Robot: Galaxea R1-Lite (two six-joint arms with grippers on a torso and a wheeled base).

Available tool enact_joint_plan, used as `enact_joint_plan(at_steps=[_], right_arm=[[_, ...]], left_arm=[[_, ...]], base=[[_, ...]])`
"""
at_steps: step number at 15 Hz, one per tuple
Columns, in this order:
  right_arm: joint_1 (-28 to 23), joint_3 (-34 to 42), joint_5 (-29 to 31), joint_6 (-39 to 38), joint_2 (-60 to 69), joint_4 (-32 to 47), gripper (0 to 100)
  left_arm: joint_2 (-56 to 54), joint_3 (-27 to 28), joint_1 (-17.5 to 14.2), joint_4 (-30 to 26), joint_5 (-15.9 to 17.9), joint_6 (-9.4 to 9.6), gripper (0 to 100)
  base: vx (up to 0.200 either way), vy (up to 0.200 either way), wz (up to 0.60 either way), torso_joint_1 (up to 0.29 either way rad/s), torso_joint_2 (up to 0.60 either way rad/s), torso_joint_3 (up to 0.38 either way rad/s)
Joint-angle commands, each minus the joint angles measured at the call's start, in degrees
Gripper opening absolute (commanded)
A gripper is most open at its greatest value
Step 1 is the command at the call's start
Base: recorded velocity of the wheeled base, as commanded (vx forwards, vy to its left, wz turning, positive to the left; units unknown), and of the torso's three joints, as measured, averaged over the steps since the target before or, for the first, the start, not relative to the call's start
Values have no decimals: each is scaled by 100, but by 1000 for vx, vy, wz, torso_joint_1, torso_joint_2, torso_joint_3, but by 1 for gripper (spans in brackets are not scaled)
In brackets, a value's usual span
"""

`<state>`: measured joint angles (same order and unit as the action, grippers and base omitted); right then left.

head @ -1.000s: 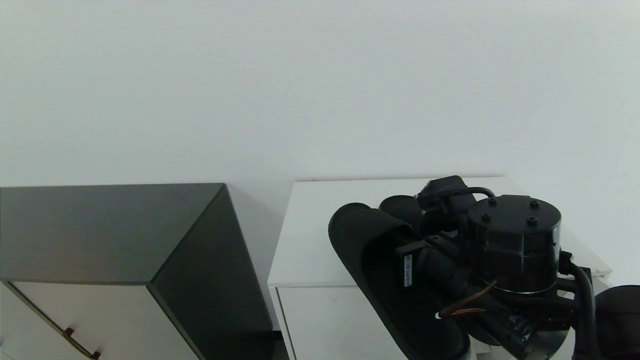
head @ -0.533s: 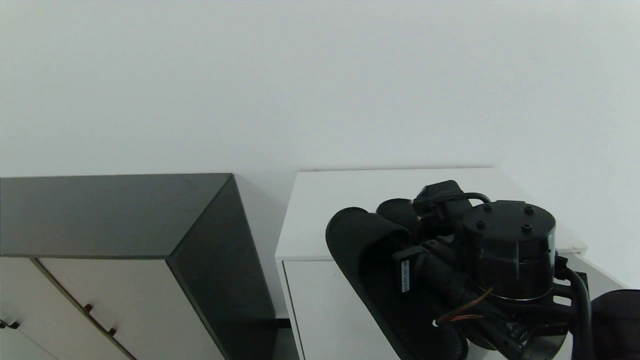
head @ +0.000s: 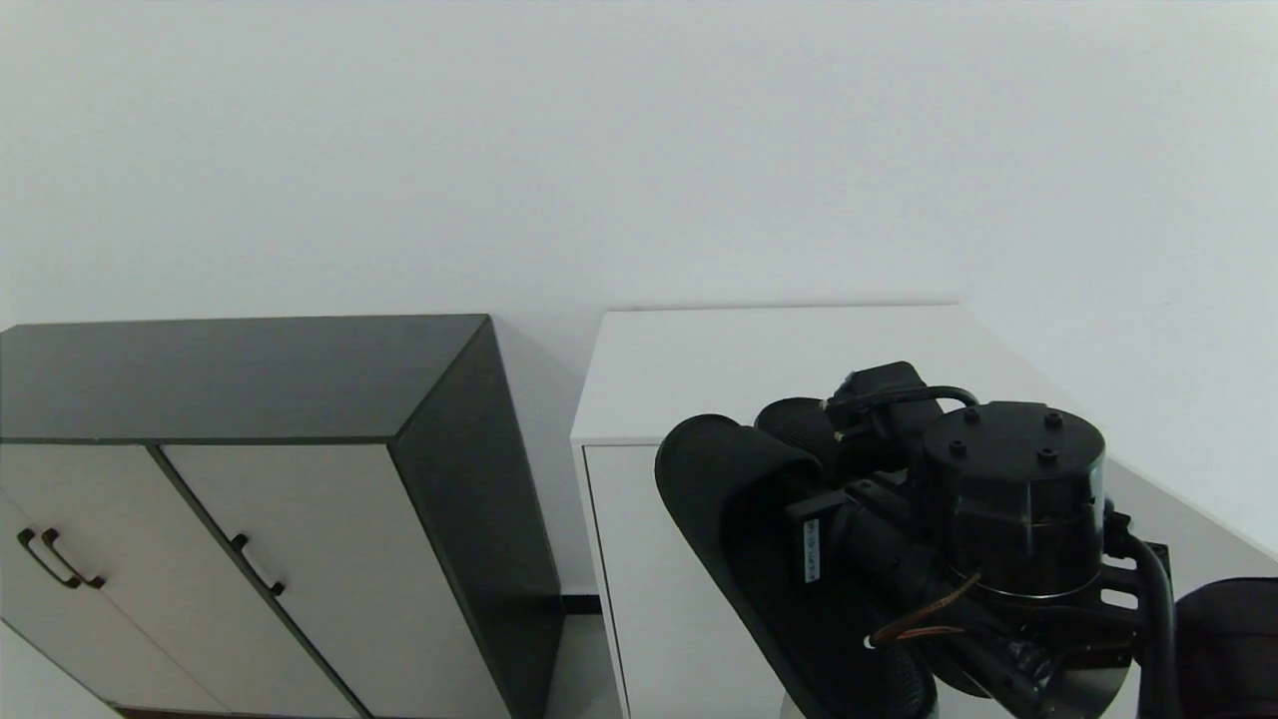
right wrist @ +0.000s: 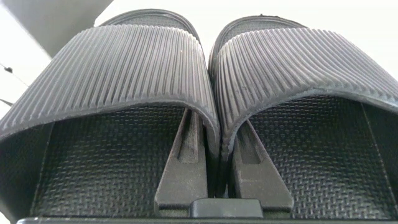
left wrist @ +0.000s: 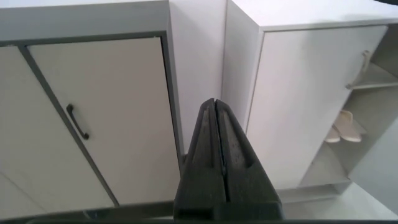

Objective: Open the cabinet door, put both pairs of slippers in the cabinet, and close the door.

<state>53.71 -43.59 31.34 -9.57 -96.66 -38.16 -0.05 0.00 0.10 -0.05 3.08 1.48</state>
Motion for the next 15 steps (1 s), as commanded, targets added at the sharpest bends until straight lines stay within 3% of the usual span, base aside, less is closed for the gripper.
enact_joint_plan(at_steps=[1, 14, 15], right_arm=[[-1, 0, 3, -1, -20, 1, 0], [-1, 0, 3, -1, -28, 1, 0], [-1, -9, 3, -1, -28, 1, 0]], left_arm=[[5, 0, -1, -4, -1, 2, 0], [5, 0, -10, -4, -1, 28, 0], [5, 0, -1, -4, -1, 37, 0]], base=[[0, 0, 0, 0, 0, 0], [0, 0, 0, 0, 0, 0], [0, -200, 0, 2, 2, -7]])
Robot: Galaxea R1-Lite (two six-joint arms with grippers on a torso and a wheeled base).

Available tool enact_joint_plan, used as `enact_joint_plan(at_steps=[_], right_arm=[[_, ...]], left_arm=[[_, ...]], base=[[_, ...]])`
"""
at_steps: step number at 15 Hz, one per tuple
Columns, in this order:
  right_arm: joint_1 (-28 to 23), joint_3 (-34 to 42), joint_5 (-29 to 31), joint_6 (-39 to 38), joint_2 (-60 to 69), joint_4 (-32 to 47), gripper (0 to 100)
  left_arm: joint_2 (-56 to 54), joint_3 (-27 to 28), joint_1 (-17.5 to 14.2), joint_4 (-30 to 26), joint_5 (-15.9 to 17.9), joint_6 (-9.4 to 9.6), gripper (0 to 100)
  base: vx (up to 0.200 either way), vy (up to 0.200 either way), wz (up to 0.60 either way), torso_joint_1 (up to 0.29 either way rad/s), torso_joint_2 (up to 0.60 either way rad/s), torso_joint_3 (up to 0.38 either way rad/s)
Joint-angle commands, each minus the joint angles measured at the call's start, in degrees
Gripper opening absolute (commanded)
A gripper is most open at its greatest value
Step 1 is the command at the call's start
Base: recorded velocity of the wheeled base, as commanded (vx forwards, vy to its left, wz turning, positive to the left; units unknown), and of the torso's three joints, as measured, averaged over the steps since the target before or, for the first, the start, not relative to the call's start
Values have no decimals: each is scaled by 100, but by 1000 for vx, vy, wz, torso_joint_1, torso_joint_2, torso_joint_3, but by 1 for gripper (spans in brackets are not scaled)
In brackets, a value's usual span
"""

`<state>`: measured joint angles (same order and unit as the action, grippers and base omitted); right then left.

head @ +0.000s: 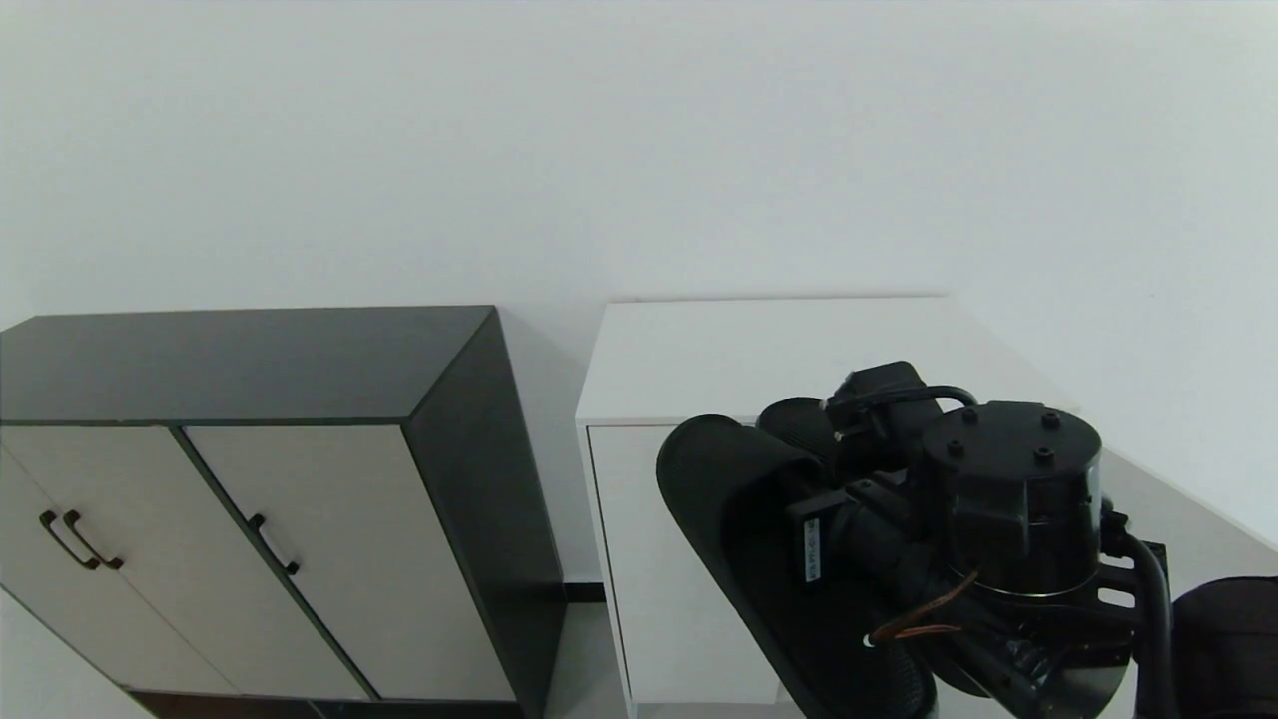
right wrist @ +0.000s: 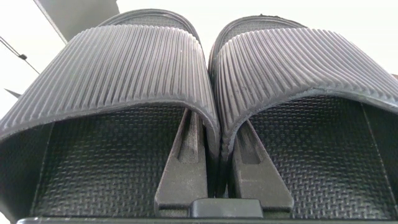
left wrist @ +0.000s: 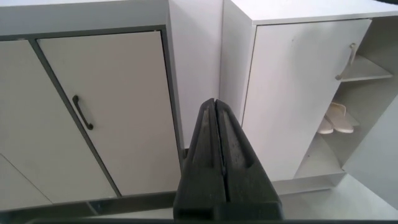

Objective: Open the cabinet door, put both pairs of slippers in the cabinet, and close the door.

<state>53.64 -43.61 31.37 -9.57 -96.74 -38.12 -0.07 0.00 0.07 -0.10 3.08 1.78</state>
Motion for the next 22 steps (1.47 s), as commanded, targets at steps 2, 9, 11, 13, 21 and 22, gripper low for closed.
enact_joint_plan(at_steps=[2, 9, 11, 13, 21, 22], right_arm=[[6, -8, 1, -1, -20, -2, 0], [6, -8, 1, -1, -20, -2, 0], [6, 1, 1, -1, -29, -2, 0], [6, 1, 1, -1, -29, -2, 0], [6, 10, 1, -10, -20, -11, 0], [6, 10, 1, -10, -20, -11, 0]], left_arm=[[7, 0, -7, 1, -1, -2, 0], [7, 0, 1, 1, -1, -2, 0], [7, 0, 1, 1, -1, -2, 0], [7, 0, 1, 1, -1, -2, 0], [7, 0, 1, 1, -1, -11, 0], [7, 0, 1, 1, -1, -11, 0]], base=[[0, -200, 0, 2, 5, 2], [0, -200, 0, 4, 2, 3], [0, -200, 0, -2, 5, 0], [0, -200, 0, 2, 2, 2], [0, -125, 0, 2, 1, 1], [0, 0, 0, 0, 0, 0]])
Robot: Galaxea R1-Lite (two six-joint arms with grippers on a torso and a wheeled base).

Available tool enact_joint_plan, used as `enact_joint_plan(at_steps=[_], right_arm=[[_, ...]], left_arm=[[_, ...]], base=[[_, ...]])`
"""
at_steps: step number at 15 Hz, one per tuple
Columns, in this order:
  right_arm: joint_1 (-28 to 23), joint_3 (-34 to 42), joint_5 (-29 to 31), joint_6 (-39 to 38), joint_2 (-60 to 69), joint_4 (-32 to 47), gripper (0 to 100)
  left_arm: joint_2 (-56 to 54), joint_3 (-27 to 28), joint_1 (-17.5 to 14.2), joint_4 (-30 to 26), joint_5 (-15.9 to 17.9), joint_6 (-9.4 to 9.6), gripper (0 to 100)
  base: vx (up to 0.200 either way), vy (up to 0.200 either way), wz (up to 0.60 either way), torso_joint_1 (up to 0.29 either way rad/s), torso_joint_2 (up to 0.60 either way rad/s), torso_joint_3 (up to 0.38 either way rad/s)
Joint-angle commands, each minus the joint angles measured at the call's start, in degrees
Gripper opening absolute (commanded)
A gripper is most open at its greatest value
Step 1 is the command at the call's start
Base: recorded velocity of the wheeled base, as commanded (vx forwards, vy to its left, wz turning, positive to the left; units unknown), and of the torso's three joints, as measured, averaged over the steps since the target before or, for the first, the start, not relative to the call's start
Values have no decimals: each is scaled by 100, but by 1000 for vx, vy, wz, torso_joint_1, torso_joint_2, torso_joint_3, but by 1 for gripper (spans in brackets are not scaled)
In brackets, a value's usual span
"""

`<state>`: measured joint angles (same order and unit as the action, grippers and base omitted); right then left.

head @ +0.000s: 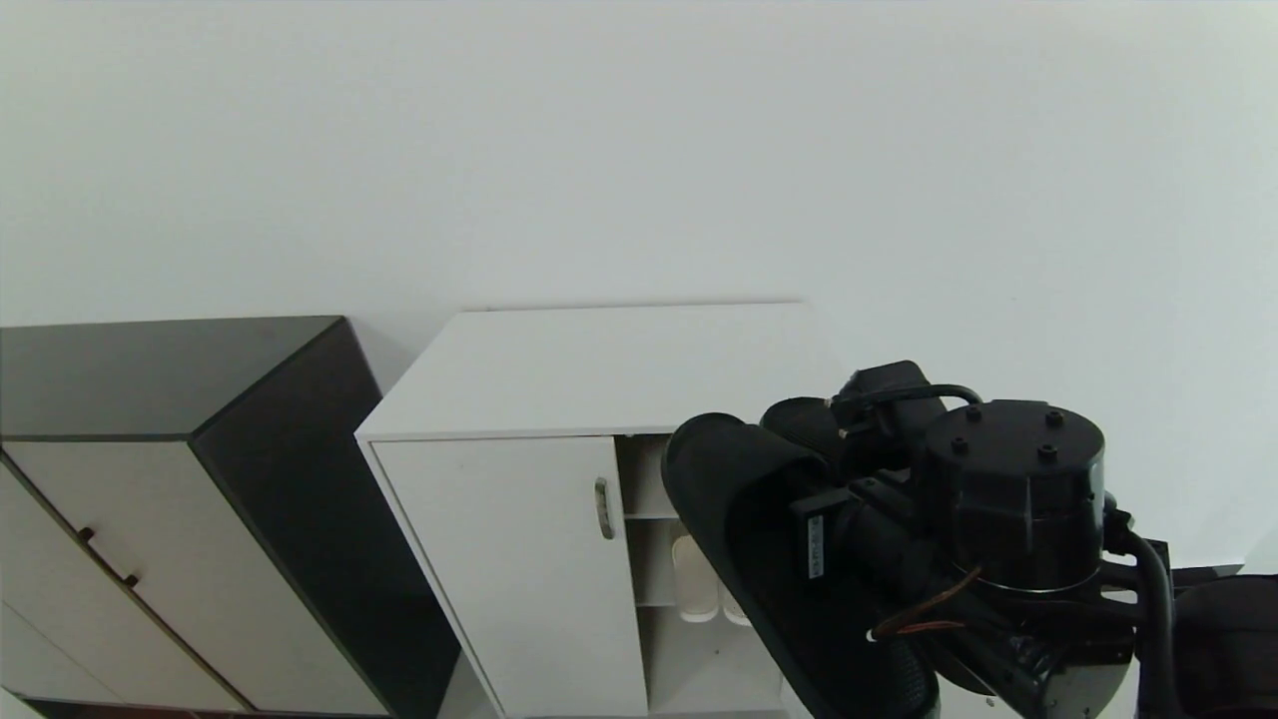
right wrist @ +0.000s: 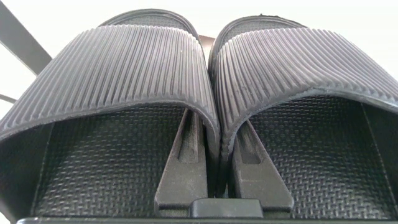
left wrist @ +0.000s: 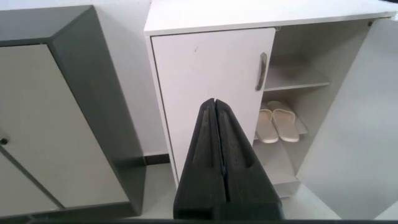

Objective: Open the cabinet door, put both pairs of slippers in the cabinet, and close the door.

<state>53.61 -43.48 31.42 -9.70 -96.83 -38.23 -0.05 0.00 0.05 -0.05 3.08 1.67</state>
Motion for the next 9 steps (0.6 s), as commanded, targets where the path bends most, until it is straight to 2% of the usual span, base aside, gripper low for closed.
enact_joint_plan(at_steps=[1, 9], right_arm=[[9, 15, -4, 4, -3, 0, 0], [53, 279, -39, 162, -3, -554, 0]], left_arm=[[5, 0, 4, -4, -1, -9, 0], [5, 0, 4, -4, -1, -9, 0]], base=[[0, 0, 0, 0, 0, 0], [0, 0, 0, 0, 0, 0]])
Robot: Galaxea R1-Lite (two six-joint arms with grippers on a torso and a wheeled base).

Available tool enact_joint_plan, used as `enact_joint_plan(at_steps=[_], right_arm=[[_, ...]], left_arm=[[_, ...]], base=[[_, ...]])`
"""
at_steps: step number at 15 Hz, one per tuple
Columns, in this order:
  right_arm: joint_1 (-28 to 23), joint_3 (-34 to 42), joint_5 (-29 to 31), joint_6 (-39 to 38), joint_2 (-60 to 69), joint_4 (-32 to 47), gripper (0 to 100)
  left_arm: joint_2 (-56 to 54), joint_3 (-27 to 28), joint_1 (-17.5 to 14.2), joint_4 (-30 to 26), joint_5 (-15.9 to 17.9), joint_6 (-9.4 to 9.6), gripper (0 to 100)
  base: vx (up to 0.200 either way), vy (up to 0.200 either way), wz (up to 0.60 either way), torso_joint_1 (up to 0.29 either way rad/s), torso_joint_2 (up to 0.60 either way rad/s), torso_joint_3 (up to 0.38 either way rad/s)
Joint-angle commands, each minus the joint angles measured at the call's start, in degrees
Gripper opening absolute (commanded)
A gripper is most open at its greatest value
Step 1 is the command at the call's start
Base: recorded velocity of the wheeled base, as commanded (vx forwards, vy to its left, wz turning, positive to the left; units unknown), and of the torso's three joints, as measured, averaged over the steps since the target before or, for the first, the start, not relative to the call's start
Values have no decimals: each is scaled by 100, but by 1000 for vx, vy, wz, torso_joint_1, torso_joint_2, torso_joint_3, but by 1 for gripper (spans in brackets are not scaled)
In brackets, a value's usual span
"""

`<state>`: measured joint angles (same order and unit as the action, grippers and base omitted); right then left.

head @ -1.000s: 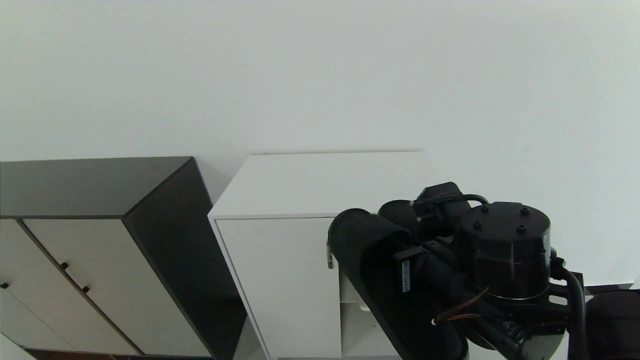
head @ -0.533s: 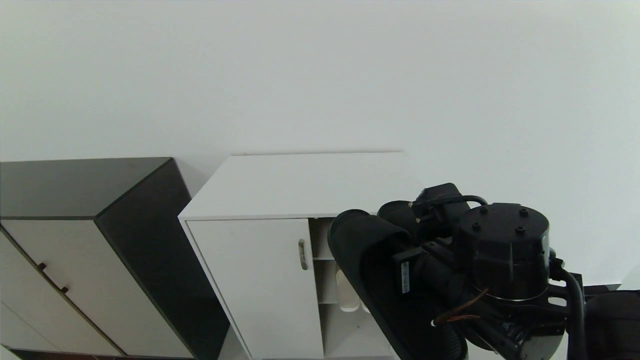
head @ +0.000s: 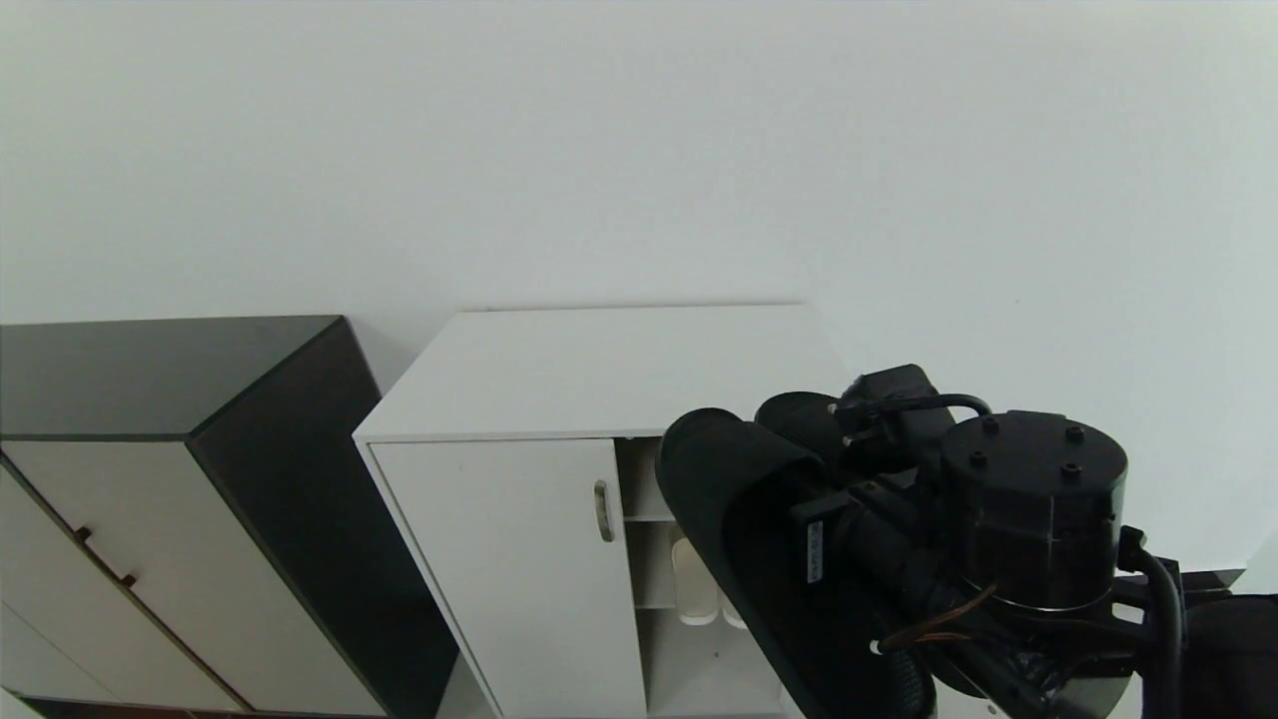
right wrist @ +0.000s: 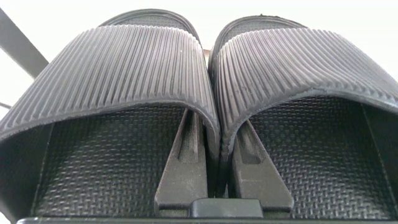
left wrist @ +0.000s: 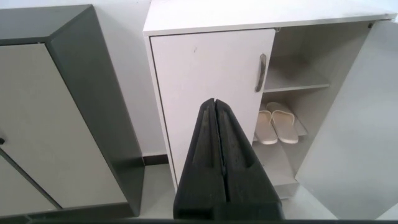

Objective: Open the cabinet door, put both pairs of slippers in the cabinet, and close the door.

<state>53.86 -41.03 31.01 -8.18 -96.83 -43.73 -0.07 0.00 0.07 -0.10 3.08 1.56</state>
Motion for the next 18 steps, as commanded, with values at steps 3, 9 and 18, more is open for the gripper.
enact_joint_plan(at_steps=[3, 9, 18], right_arm=[[125, 43, -16, 1, -3, -13, 0], [301, 87, -43, -35, -3, -13, 0], [345, 131, -34, -26, -11, -13, 0]], left_arm=[[7, 0, 1, 1, -1, 2, 0], [7, 0, 1, 1, -1, 2, 0], [7, 0, -7, 1, -1, -7, 0]], base=[[0, 0, 0, 0, 0, 0], [0, 0, 0, 0, 0, 0], [0, 0, 0, -158, 381, 219]])
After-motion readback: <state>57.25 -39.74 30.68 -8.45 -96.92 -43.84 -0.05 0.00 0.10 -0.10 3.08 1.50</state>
